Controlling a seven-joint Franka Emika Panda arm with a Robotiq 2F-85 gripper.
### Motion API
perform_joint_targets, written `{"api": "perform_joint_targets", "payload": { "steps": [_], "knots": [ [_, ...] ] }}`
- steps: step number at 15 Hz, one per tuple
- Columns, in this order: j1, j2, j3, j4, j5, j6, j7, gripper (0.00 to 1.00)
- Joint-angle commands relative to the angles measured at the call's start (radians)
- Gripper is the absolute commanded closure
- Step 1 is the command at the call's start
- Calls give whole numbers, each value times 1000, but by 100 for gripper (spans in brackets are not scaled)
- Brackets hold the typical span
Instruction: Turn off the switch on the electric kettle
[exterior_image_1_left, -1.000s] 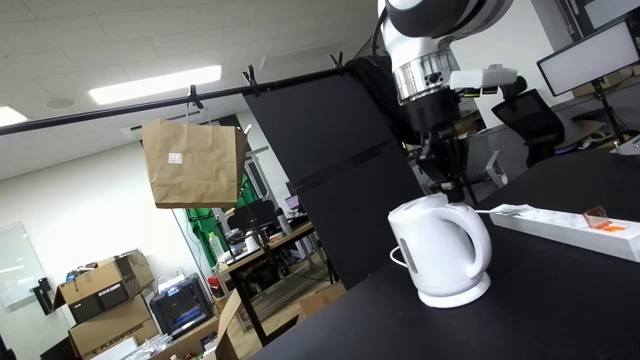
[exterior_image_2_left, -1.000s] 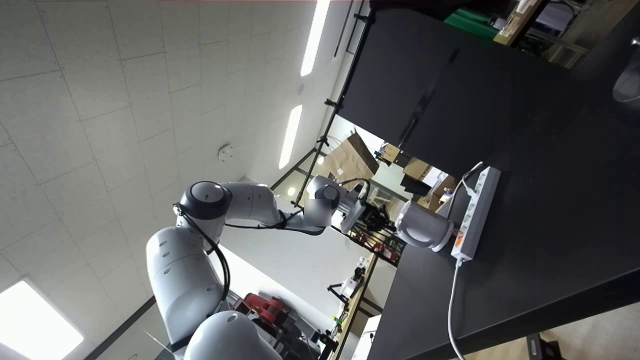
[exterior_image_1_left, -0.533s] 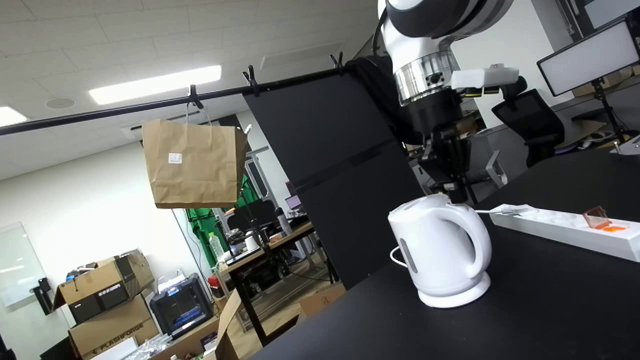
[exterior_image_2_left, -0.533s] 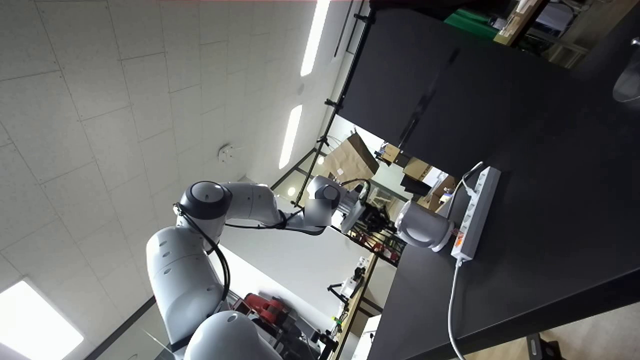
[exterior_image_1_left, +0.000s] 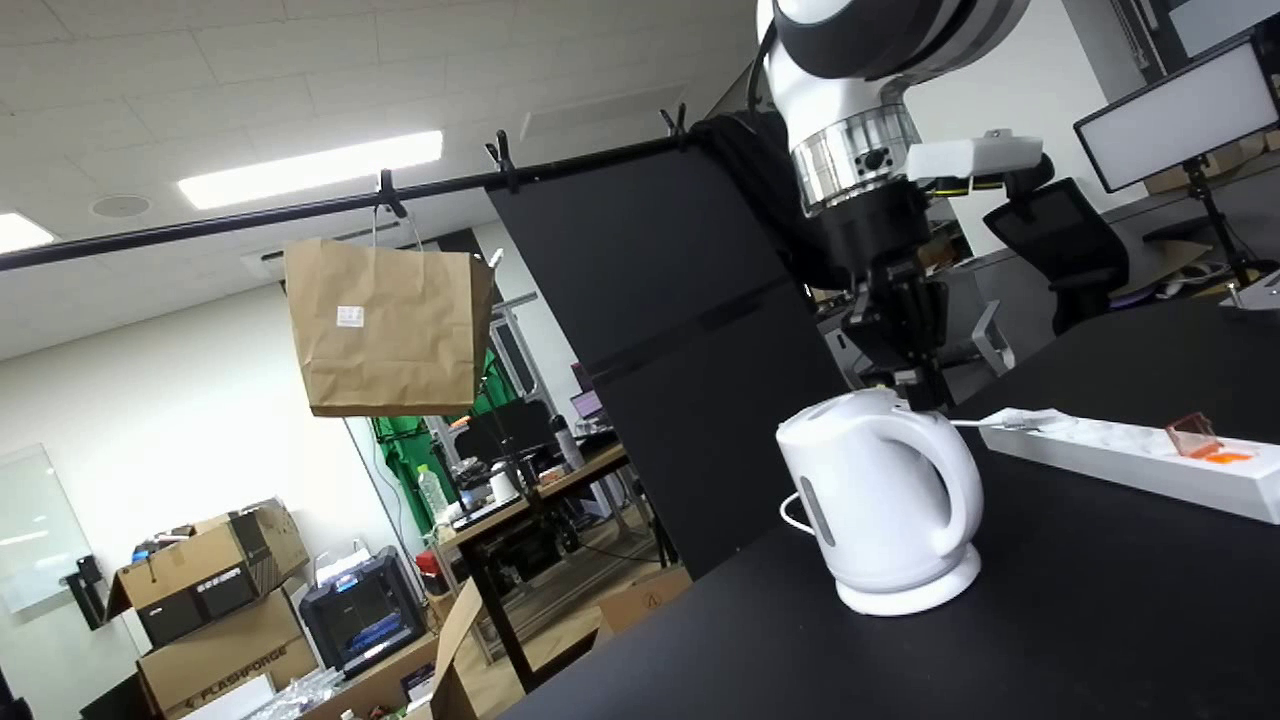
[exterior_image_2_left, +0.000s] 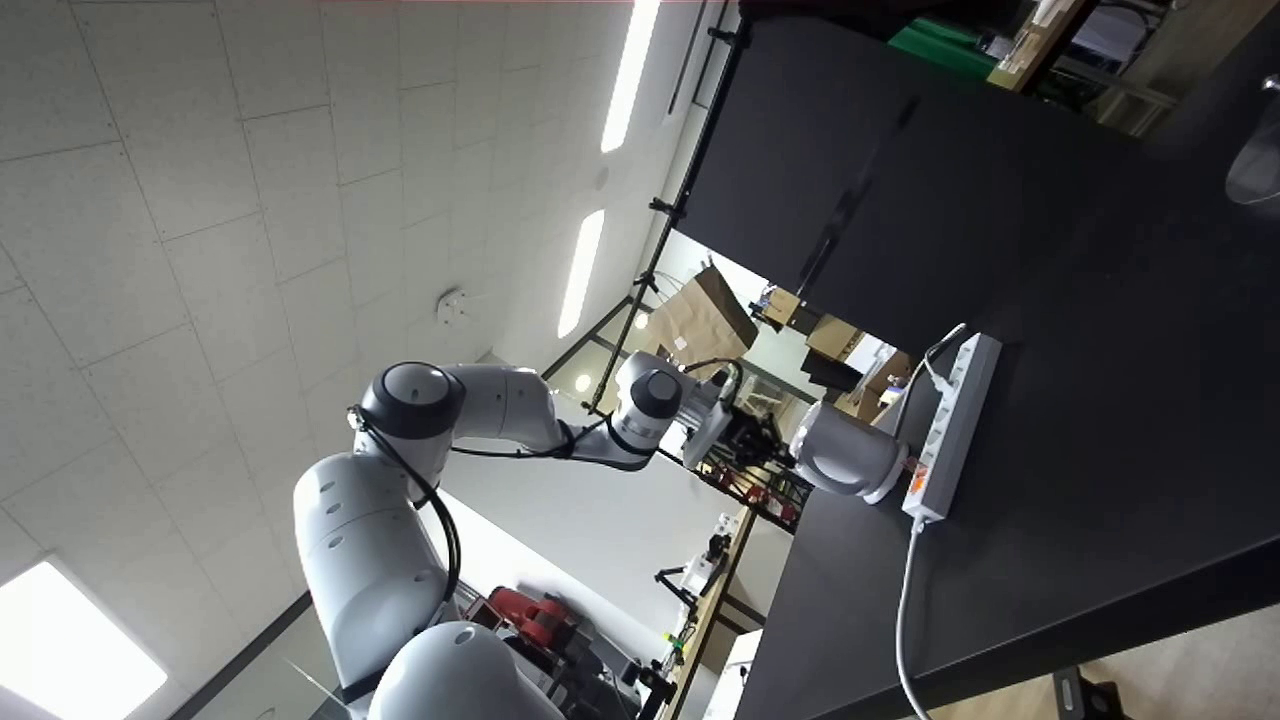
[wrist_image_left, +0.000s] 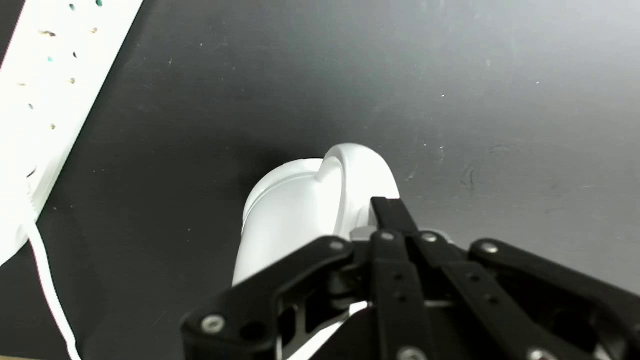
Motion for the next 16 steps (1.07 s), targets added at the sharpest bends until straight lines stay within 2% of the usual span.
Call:
{"api": "perform_joint_targets", "payload": {
  "steps": [1,16],
  "knots": [
    [3,10,-7,20,4,-28,25,100],
    [2,11,-9,15,2,-46,24,100]
  ]
}}
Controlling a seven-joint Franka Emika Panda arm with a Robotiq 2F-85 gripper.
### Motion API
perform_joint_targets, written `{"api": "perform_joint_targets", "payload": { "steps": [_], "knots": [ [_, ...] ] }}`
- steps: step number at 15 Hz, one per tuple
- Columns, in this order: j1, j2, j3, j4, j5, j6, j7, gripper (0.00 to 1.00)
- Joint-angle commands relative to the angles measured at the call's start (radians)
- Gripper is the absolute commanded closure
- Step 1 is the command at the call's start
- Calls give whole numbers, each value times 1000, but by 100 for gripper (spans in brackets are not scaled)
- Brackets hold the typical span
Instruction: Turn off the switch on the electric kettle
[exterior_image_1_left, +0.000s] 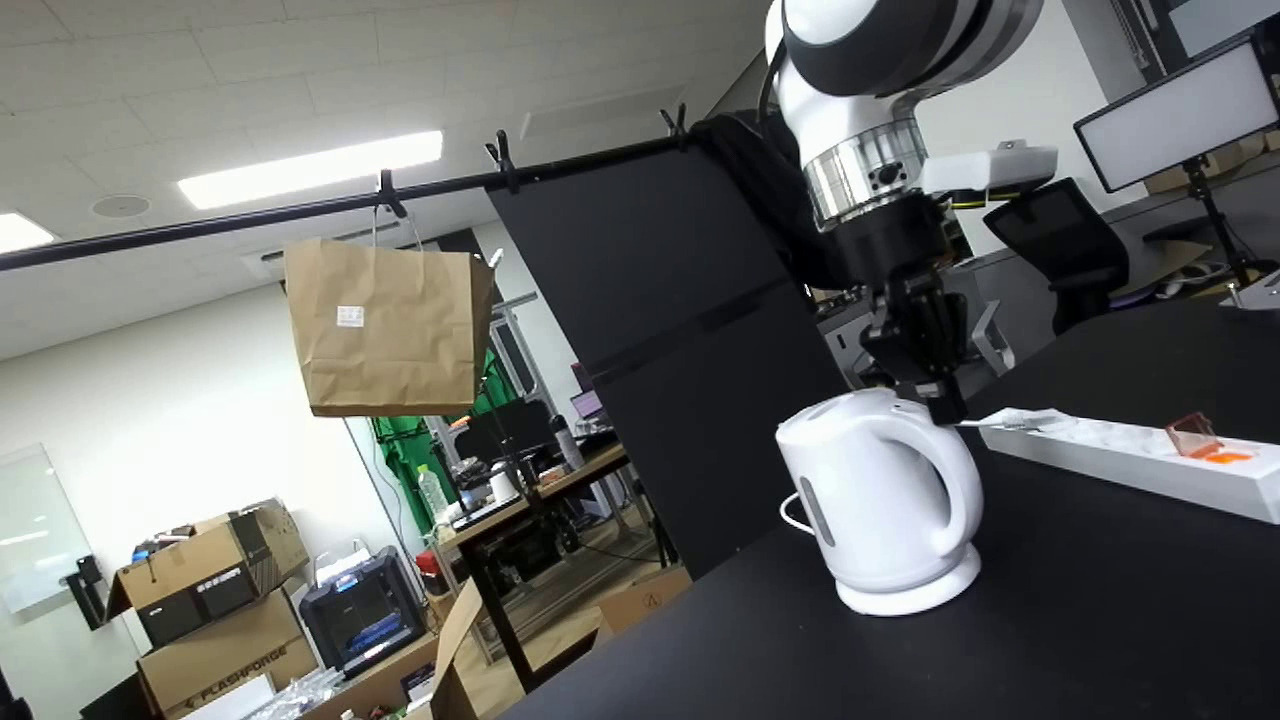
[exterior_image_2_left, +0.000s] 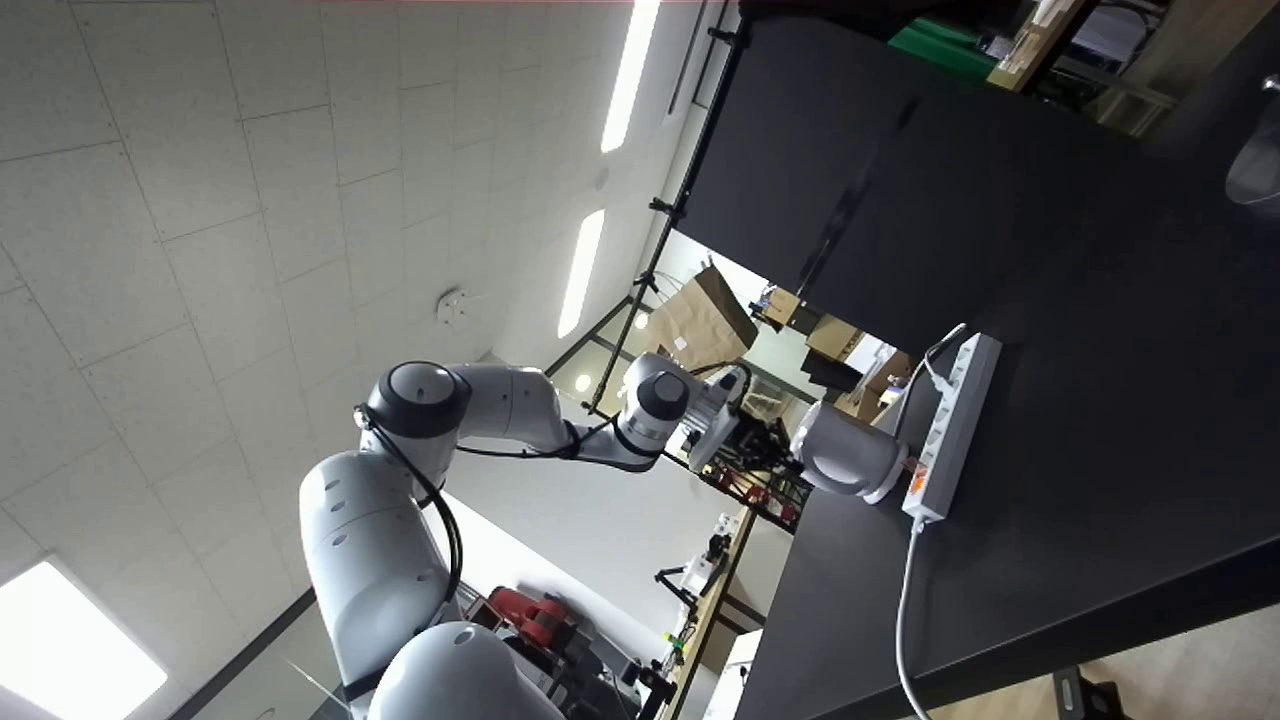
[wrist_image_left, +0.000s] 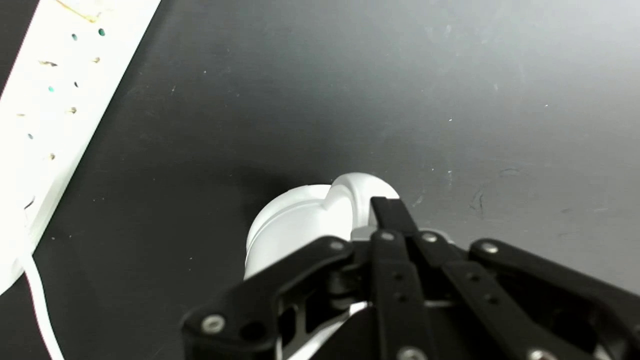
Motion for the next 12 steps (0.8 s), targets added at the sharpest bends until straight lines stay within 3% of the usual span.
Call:
{"api": "perform_joint_targets", "payload": {
  "steps": [1,12],
  "knots": [
    [5,-15,-3,12,3,-20,21,100],
    [29,-57,-2,-21,-23,29,28,100]
  ]
}}
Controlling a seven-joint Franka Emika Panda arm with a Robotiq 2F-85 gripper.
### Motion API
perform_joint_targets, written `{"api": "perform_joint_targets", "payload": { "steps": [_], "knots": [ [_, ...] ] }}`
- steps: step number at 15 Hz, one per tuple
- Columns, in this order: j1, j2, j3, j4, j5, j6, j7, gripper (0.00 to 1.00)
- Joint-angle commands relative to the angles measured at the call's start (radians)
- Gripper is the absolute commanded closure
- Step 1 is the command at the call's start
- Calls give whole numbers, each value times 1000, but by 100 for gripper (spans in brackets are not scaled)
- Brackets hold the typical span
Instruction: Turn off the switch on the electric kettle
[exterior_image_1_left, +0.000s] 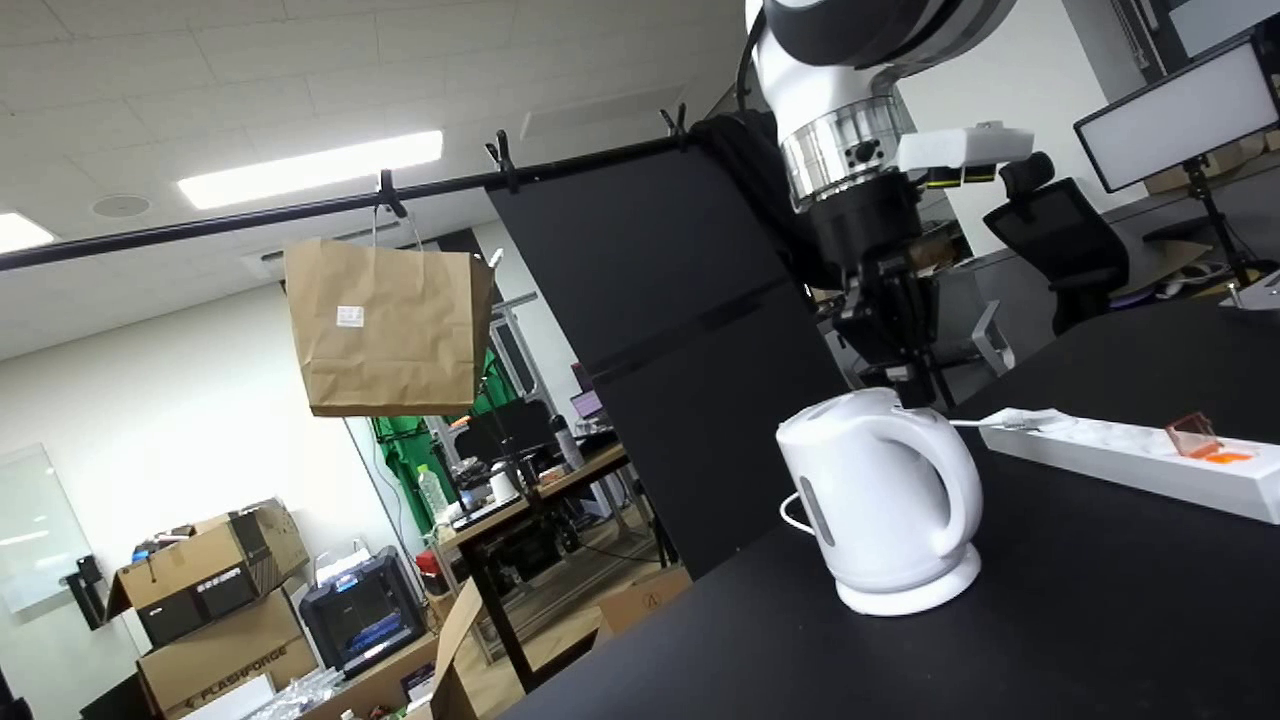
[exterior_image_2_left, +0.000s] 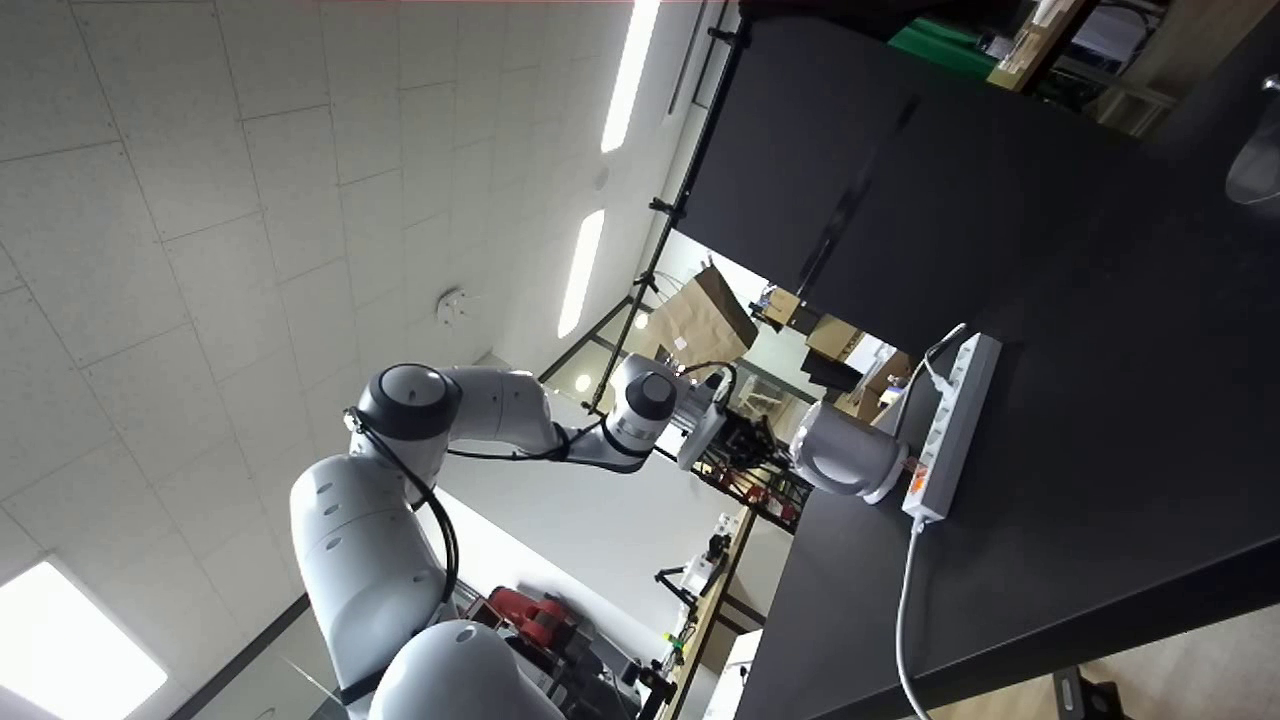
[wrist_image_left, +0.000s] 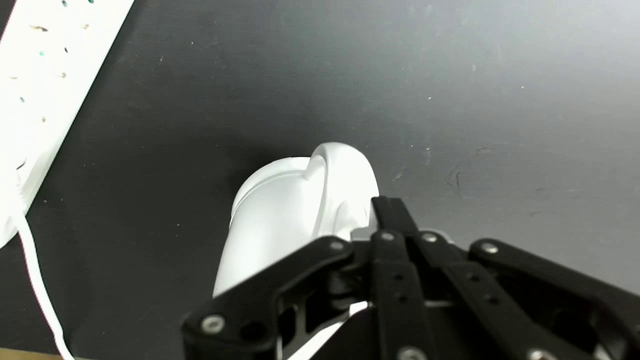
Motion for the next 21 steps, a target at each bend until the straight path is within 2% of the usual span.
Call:
{"api": "perform_joint_targets", "payload": {
  "steps": [1,9,21],
  "knots": [
    [15,-23,-13,-22,-24,31,33,100],
    [21,-22,-27,-36,-56,79,43,100],
    [20,-14,-28,-37,-59,63,46,100]
  ]
}}
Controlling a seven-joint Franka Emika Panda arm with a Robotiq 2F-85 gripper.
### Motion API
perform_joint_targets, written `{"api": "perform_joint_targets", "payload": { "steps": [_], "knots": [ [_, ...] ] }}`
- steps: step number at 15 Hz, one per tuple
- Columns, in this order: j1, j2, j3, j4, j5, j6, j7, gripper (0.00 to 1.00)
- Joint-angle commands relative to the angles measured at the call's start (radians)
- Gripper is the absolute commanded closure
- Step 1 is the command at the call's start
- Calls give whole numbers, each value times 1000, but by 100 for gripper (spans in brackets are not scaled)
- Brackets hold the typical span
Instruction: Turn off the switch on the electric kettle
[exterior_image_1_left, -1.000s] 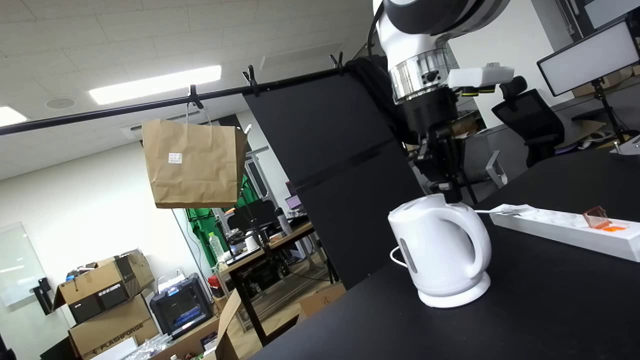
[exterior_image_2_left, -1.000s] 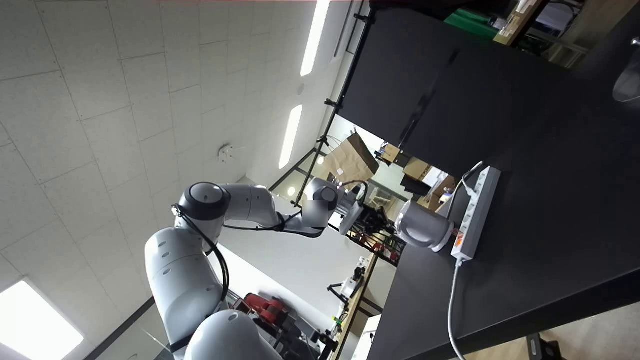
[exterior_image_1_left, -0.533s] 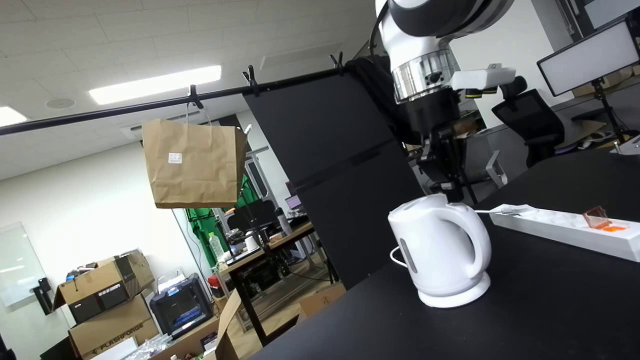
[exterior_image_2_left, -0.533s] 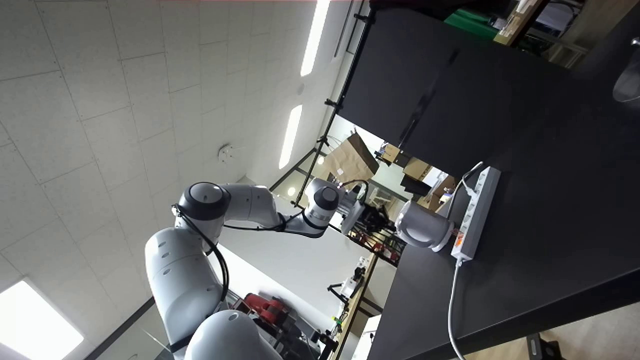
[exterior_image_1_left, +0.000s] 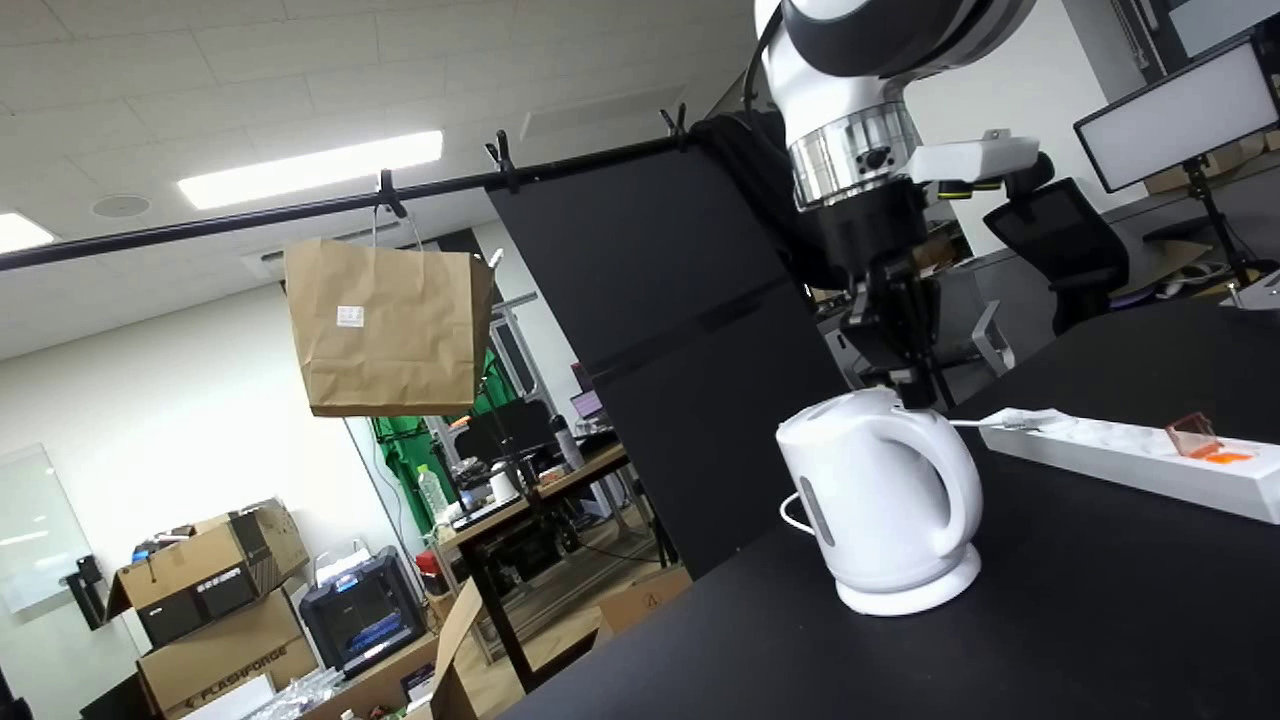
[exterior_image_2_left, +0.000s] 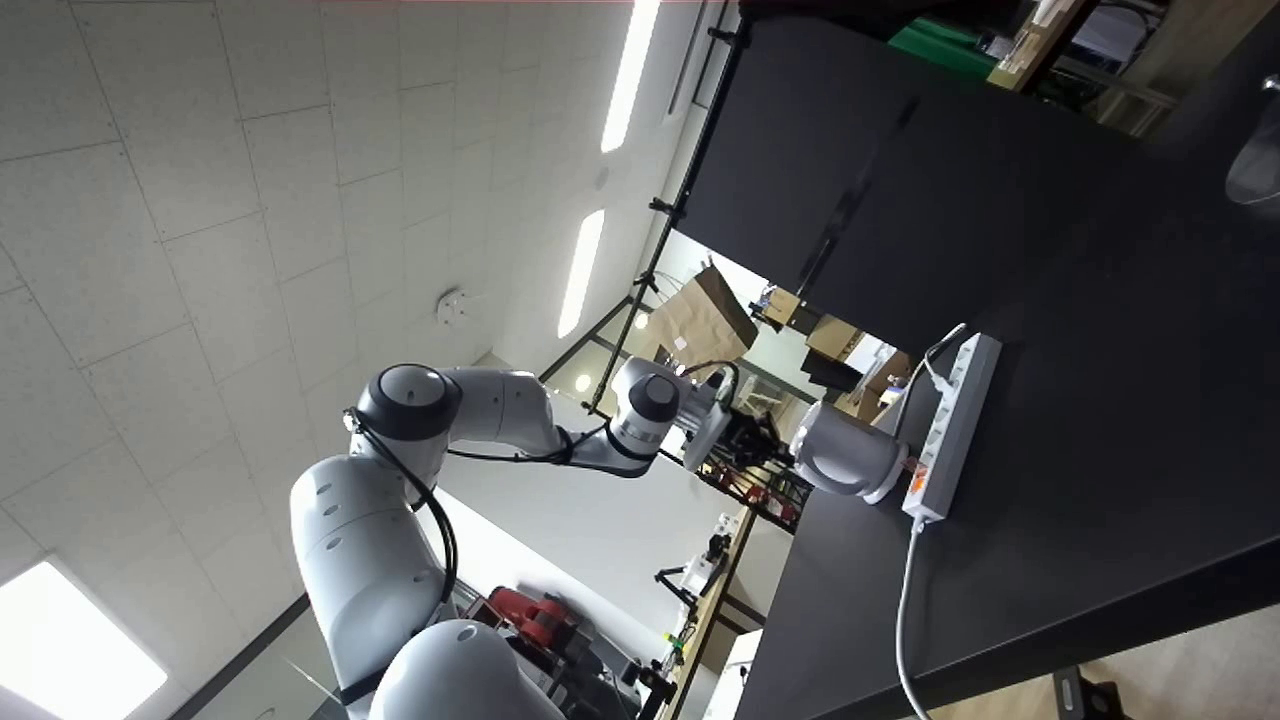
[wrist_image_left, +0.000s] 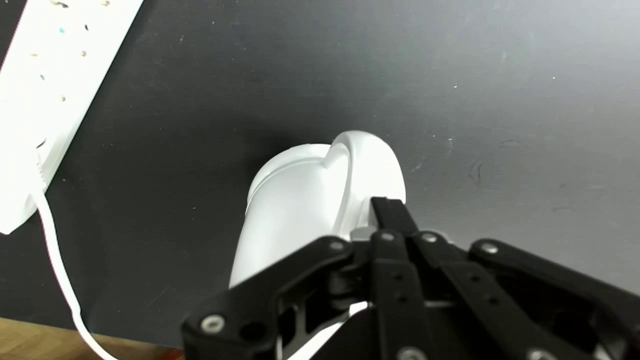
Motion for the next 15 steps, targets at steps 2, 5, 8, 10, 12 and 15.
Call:
{"api": "perform_joint_targets", "payload": {
  "steps": [2,5,8,10,12,15],
  "knots": [
    [12,-13,-12,-10,-15,-6,41,100],
    [12,-8,-14,-9,-16,-7,43,100],
    [11,0,-15,-10,-15,-9,46,100],
    [10,2,-15,-10,-13,-8,49,100],
    [9,4,-15,-11,-11,-9,52,100],
    [9,6,-16,-13,-10,-10,56,100]
  ]
}}
